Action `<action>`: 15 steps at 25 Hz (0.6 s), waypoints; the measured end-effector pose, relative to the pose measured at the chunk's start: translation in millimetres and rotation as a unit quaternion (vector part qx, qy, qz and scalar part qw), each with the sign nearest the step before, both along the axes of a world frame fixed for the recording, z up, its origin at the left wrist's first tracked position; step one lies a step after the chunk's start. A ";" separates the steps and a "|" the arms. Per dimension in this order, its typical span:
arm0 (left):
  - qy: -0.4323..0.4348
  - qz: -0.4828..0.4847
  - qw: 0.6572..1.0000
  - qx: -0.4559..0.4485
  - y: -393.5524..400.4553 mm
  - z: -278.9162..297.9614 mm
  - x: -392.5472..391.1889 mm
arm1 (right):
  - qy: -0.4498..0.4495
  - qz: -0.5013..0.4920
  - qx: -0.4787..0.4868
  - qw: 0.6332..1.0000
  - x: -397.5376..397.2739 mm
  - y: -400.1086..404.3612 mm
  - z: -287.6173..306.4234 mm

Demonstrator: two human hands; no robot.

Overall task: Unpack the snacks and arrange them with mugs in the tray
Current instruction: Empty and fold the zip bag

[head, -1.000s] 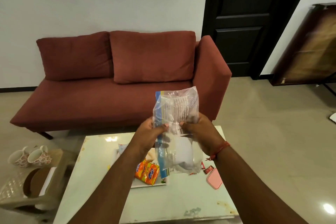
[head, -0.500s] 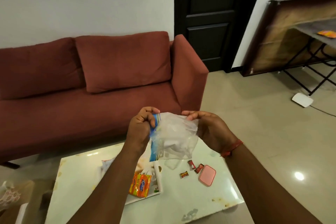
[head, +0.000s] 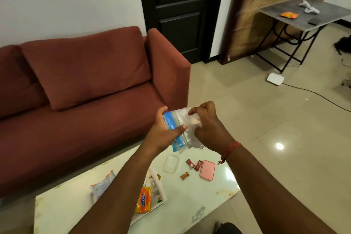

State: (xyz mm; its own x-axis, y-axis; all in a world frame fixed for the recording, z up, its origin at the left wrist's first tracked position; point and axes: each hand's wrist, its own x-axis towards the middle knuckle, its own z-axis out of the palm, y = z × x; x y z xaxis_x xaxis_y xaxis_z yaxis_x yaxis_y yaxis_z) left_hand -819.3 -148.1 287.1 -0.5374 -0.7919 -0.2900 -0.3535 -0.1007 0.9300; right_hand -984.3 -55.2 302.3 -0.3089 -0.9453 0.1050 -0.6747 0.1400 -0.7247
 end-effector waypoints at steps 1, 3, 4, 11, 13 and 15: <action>-0.048 -0.001 0.996 -0.074 1.9 -3.4 -10.7 | 0.014 -0.028 -0.007 0.999 -5.1 2.2 -2.2; -0.117 0.018 0.969 -0.218 8.2 -9.6 -38.2 | 0.014 -0.107 -0.027 0.994 -18.1 4.5 -6.6; -0.134 0.026 0.953 -0.272 12.8 -12.5 -53.6 | 0.003 -0.143 -0.038 0.989 -23.8 4.6 -9.3; -0.022 0.057 0.998 -0.020 28.5 -44.7 -178.1 | -0.037 -0.131 -0.038 0.990 -91.4 9.7 -48.4; 0.031 0.086 0.985 0.146 28.0 -58.3 -216.9 | 0.014 -0.075 0.024 0.997 -130.3 13.7 -68.4; 0.022 0.100 0.979 0.178 28.5 -75.3 -255.5 | 0.022 -0.011 0.059 0.998 -158.8 18.4 -89.2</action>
State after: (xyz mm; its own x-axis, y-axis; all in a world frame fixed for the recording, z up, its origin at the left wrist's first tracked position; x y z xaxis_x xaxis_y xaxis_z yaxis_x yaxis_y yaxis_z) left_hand -1074.8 -119.7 211.8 -0.4010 -0.7353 -0.5463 -0.2542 -0.4836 0.8375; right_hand -1143.1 -36.8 213.1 -0.3282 -0.9446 0.0075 -0.7005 0.2380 -0.6728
